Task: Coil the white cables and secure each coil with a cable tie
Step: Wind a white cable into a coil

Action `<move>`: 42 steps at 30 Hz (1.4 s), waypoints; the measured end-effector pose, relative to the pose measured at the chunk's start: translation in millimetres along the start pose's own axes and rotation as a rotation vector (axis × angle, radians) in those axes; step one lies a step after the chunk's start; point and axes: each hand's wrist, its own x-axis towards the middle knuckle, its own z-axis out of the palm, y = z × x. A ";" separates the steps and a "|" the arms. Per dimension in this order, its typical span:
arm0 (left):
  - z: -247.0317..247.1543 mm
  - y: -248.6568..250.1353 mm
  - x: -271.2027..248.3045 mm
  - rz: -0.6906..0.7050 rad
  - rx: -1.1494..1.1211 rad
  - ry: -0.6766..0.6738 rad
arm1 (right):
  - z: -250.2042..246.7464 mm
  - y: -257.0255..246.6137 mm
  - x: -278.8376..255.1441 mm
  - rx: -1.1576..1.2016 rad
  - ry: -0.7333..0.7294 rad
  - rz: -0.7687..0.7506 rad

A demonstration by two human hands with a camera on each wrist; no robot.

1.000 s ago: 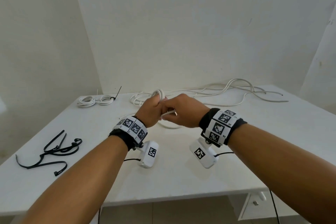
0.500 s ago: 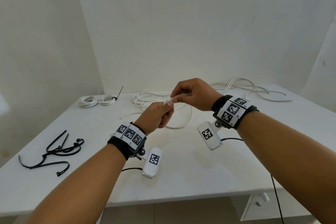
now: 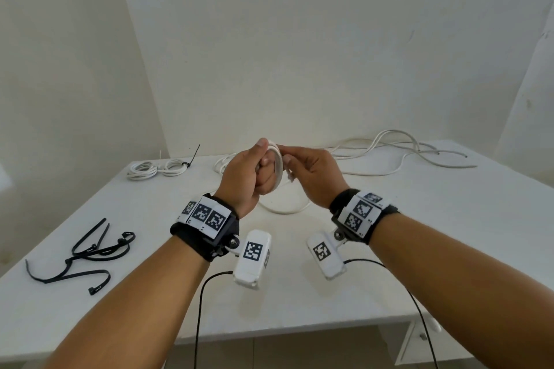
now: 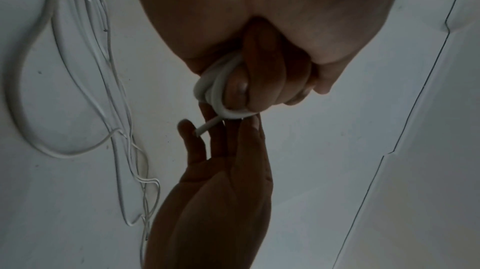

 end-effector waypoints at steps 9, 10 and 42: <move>3.9 -3.9 -0.3 0.003 -0.038 0.060 | 25.3 -7.9 -9.2 0.169 -0.082 0.118; 3.2 -3.3 -1.3 -0.004 -0.051 0.061 | 23.4 -7.8 -7.8 0.136 -0.071 0.107; -72.4 29.1 -22.4 -0.257 0.180 0.536 | 86.6 -47.5 22.9 -0.398 -0.279 -0.223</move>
